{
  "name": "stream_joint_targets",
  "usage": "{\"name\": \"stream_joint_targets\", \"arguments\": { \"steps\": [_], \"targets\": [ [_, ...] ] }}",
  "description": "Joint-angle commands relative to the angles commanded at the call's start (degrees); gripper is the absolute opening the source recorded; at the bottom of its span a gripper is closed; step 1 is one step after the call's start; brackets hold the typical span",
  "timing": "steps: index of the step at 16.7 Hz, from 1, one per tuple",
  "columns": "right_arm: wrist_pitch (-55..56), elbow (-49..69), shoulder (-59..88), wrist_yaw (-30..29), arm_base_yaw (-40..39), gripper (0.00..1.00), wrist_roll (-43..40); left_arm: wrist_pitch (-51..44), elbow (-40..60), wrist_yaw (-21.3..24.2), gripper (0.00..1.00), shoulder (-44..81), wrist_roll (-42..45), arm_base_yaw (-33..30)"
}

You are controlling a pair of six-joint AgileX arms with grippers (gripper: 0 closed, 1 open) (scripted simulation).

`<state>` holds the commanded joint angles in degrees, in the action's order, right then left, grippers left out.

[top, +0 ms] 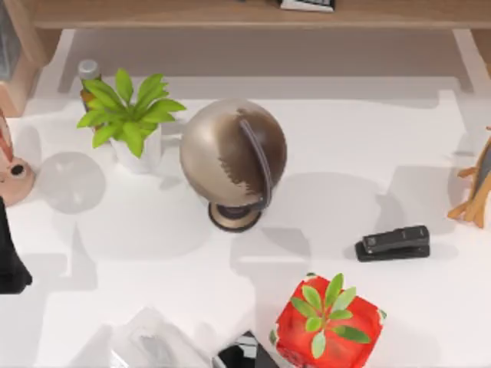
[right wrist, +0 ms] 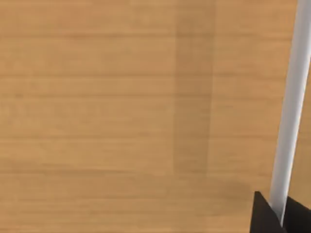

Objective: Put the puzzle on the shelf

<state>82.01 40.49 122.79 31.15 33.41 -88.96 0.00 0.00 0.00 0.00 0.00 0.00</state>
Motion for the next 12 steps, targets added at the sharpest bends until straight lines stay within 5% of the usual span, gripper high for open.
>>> {"name": "stream_joint_targets", "arguments": {
  "steps": [12],
  "targets": [
    [7.78,-11.87,-4.29,6.87,6.49,0.00,0.16,0.00,0.00,0.00,1.00,0.00,0.00,0.00]
  ]
}}
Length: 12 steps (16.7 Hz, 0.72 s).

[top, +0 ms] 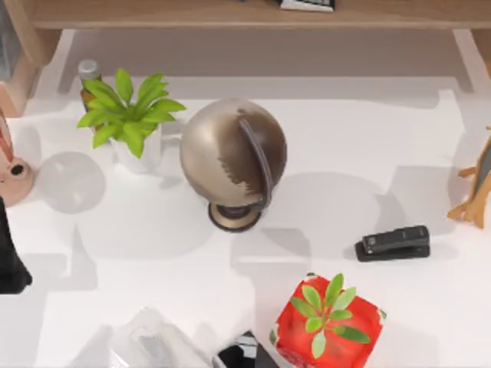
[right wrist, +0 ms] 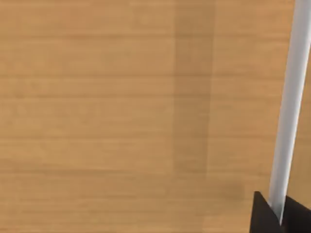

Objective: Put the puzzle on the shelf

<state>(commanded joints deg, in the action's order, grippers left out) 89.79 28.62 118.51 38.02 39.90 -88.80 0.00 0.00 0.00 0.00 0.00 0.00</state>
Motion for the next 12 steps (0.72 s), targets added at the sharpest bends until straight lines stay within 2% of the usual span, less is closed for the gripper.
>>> {"name": "stream_joint_targets", "arguments": {
  "steps": [5,12],
  "targets": [
    [0.76,-0.93,-0.41,0.66,0.65,0.00,-0.10,0.00,0.00,0.00,1.00,0.00,0.00,0.00],
    [0.76,-0.93,-0.41,0.66,0.65,0.53,-0.10,0.00,0.00,0.00,1.00,0.00,0.00,0.00]
  ]
}}
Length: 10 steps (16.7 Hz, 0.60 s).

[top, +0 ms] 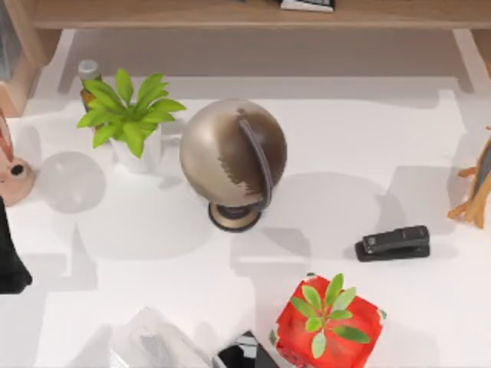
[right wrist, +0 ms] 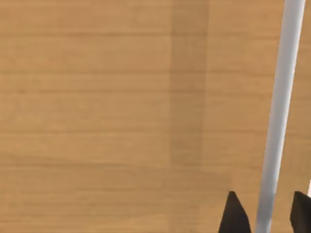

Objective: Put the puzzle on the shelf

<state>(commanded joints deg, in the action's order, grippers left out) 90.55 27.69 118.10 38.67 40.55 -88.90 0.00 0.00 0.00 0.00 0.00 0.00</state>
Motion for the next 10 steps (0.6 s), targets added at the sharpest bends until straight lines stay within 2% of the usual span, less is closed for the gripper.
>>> {"name": "stream_joint_targets", "arguments": {
  "steps": [6,10],
  "targets": [
    [0.00,0.00,0.00,0.00,0.00,0.98,0.00,0.00,0.00,0.00,1.00,0.00,0.00,0.00],
    [0.00,0.00,0.00,0.00,0.00,1.00,0.00,0.00,0.00,0.00,1.00,0.00,0.00,0.00]
  ]
}}
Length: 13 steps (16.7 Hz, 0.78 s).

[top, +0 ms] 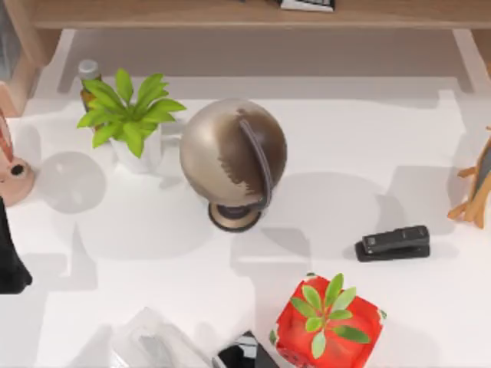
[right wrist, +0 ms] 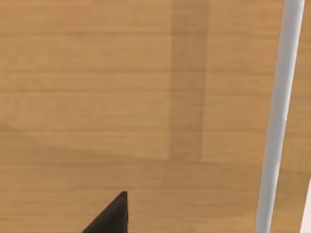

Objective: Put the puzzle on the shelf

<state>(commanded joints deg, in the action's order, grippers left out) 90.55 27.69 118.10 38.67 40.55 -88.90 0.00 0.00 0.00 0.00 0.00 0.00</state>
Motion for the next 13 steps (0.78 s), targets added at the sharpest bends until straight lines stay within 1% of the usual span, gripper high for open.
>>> {"name": "stream_joint_targets", "arguments": {
  "steps": [6,10,13],
  "targets": [
    [0.15,-0.10,-0.06,0.12,0.09,1.00,-0.01,0.00,0.00,0.00,1.00,0.00,0.00,0.00],
    [2.29,-3.12,-0.93,2.49,2.43,1.00,0.03,0.00,0.00,0.00,1.00,0.00,0.00,0.00],
    [2.54,-3.48,-1.04,2.79,2.70,1.00,0.03,0.00,0.00,0.00,1.00,0.00,0.00,0.00]
  ]
}}
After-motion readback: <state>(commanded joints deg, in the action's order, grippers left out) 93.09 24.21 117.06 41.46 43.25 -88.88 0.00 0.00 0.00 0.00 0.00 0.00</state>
